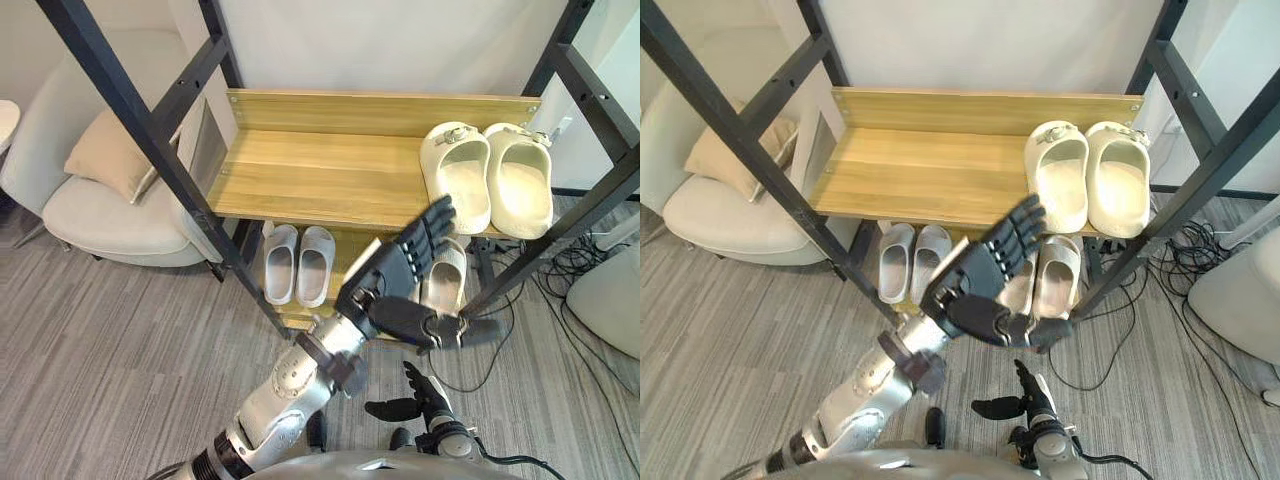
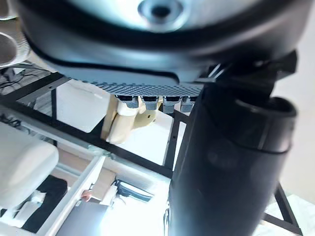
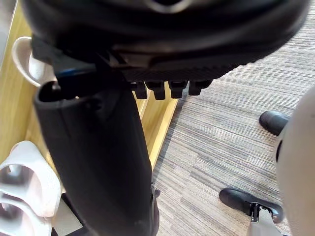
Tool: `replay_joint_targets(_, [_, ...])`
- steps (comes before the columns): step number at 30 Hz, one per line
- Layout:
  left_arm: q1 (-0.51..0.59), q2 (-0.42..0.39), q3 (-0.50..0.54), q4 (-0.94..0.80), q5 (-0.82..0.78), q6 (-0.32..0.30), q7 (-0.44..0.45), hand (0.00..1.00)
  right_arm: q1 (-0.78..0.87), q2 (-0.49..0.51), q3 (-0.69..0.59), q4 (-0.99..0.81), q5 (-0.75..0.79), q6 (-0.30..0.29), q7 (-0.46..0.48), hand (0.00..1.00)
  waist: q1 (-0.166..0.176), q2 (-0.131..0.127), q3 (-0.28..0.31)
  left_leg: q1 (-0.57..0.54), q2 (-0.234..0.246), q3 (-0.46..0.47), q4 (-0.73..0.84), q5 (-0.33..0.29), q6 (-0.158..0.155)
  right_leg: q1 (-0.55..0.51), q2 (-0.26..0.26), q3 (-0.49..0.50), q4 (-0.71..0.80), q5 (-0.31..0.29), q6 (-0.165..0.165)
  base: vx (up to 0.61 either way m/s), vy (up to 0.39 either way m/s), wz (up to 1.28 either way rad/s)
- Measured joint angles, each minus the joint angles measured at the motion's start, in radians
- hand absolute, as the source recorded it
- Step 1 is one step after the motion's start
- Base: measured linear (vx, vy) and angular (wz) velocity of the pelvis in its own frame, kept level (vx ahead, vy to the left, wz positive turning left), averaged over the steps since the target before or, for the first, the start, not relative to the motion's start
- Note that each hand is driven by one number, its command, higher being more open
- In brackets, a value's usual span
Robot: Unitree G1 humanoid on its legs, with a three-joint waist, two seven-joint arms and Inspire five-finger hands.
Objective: Organize the slippers on the shoe rack
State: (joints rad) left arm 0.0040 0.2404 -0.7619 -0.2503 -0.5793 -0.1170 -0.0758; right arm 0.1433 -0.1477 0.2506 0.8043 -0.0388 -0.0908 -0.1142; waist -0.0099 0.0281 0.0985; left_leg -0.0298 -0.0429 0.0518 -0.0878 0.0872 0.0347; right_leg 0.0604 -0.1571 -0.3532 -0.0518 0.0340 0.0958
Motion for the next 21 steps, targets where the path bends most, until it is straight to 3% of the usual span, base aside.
replay_joint_targets(8, [0.116,-0.001,0.043,0.403,0.128,0.031,-0.019,1.00,-0.013,0.002,0.006,0.028,0.000,-0.002,-0.002,1.00,0.006,-0.002,0.000,0.001,0.014,-0.032,-0.003,0.010,-0.016,0.021,0.019,-0.033,-0.010,-0.009,-0.009,-0.04,-0.037,0.12])
replay_joint_targets(13, [0.169,-0.033,0.240,0.650,0.267,0.034,0.018,1.00,-0.018,0.011,0.003,0.037,0.000,-0.002,-0.015,1.00,0.006,-0.022,0.005,0.009,0.022,-0.030,-0.004,0.006,-0.023,0.030,0.027,-0.032,-0.020,-0.008,-0.007,0.00,0.000,0.00])
replay_joint_targets(21, [0.168,-0.051,0.543,1.002,0.469,0.036,0.134,1.00,-0.025,0.046,-0.038,0.066,0.000,-0.003,-0.023,1.00,0.009,-0.054,0.007,0.024,0.026,-0.001,0.000,-0.007,-0.034,0.038,0.030,-0.003,-0.032,-0.006,-0.006,0.00,-0.006,-0.09])
